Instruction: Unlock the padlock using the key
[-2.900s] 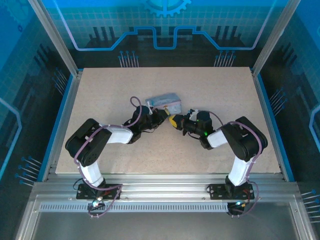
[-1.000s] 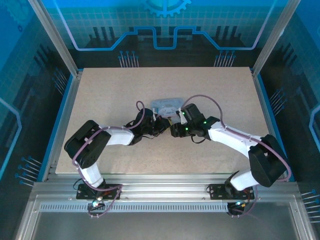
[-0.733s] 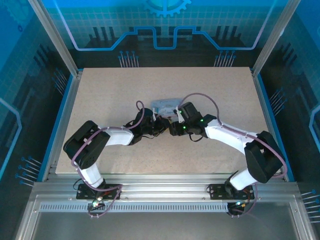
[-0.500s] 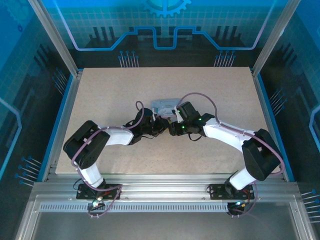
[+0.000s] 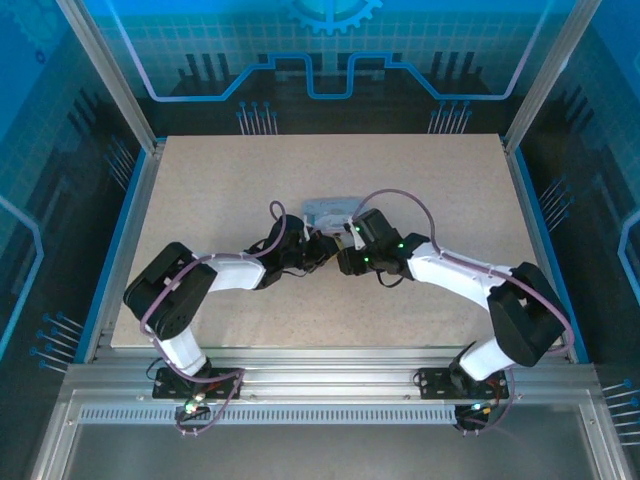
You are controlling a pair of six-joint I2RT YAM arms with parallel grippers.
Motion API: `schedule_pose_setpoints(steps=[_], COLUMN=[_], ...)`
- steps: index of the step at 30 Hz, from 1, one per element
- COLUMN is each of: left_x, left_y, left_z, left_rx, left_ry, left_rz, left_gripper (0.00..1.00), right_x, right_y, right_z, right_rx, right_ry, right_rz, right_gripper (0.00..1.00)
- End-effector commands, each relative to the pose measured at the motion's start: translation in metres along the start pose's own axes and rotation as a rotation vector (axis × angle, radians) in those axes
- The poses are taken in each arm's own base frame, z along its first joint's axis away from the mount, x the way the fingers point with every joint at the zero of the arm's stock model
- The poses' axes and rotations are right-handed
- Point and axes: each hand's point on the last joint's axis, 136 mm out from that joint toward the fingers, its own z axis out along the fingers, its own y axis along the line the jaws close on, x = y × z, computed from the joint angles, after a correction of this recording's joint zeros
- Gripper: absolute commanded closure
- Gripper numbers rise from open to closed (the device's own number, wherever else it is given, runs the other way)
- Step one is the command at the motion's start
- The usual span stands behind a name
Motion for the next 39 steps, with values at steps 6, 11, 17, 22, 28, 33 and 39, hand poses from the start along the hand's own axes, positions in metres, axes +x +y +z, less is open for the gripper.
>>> schedule_pose_setpoints(steps=[6,11,17,22,28,33,39], left_x=[-0.007,-0.007,-0.007,-0.007,-0.006,-0.005,-0.004], left_y=[-0.04,-0.04,-0.042,-0.041,-0.041,-0.039,-0.033], left_z=[-0.01,-0.01,-0.011,-0.011,-0.011,-0.011,-0.012], left_rx=[0.108,0.109,0.112,0.112,0.114,0.113,0.101], left_ry=[-0.006,-0.006,-0.005,-0.004,0.001,0.003,0.001], left_rz=[0.063,0.059,0.062,0.062,0.061,0.06,0.06], left_gripper=[1.0,1.0,1.0,1.0,1.0,1.0,1.0], right_x=[-0.005,-0.012,-0.019,-0.023,-0.027,-0.03,-0.024], right_y=[0.005,0.008,0.012,0.012,0.012,0.016,0.018], right_z=[-0.005,0.0,0.006,0.009,0.012,0.014,0.017], right_rx=[0.007,0.008,0.004,0.009,0.018,0.005,-0.033], right_ry=[-0.048,-0.054,-0.051,-0.051,-0.047,-0.044,-0.029], right_rz=[-0.027,-0.031,-0.043,-0.043,-0.052,-0.055,-0.052], right_gripper=[0.57,0.57,0.6,0.63,0.67,0.85,1.0])
